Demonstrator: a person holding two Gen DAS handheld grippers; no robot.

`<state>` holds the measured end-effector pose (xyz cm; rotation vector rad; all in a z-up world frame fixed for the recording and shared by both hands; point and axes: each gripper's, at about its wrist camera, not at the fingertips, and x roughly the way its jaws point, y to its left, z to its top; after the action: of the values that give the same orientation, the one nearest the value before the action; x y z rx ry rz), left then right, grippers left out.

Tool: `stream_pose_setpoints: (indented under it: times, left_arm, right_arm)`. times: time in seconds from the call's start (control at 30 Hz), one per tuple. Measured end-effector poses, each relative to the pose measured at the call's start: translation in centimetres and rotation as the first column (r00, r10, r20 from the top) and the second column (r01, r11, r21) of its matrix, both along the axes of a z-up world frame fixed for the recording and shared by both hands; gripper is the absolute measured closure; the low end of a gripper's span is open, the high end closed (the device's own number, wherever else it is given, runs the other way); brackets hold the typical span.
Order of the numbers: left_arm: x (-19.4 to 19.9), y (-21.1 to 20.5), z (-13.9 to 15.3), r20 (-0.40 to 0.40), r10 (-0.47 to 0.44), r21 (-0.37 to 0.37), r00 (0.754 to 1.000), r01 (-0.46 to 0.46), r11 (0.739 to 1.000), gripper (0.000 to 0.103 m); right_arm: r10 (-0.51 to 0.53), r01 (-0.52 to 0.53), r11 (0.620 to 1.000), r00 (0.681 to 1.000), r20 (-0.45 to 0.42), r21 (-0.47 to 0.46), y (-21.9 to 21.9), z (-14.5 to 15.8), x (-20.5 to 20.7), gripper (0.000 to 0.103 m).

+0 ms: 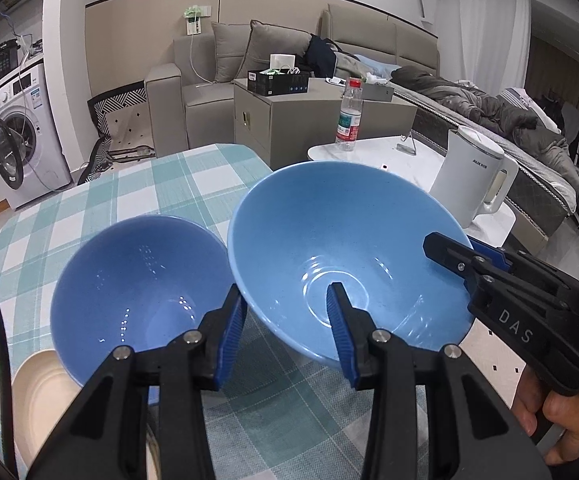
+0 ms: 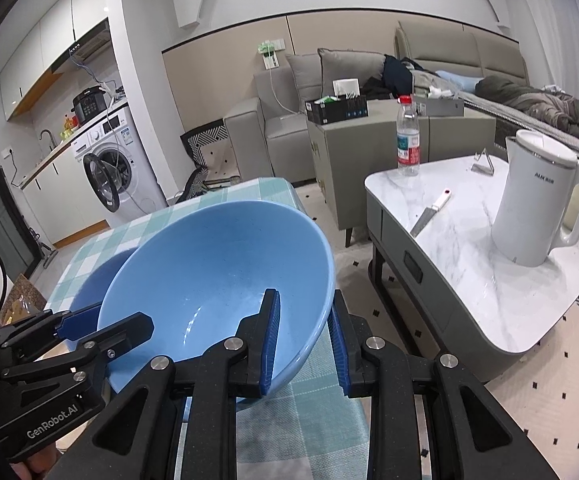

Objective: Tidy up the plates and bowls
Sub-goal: 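Raise the lighter bowl with the left tool over the darker bowl while the right tool holds it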

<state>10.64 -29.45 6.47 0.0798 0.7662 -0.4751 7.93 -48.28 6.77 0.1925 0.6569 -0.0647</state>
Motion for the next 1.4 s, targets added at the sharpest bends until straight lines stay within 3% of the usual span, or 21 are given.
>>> stream_pose_setpoints:
  times: [0.87, 1.4]
  left_arm:
    - [-1.0, 5.0, 3.1, 0.102, 0.071, -0.021, 0.992, -0.069, 0.997, 0.063]
    - [-0.6, 8.6, 3.6, 0.137, 0.125, -0.073, 0.983, -0.115, 0.991, 0.063]
  right_arm:
    - [0.036, -0.033, 0.999, 0.990, 0.139, -0.023, 5.9, 3.7, -1.4, 0.078]
    - [0.090, -0.083, 0.995, 0.987, 0.135, -0.056, 9.0, 3.3, 0.0, 0.077]
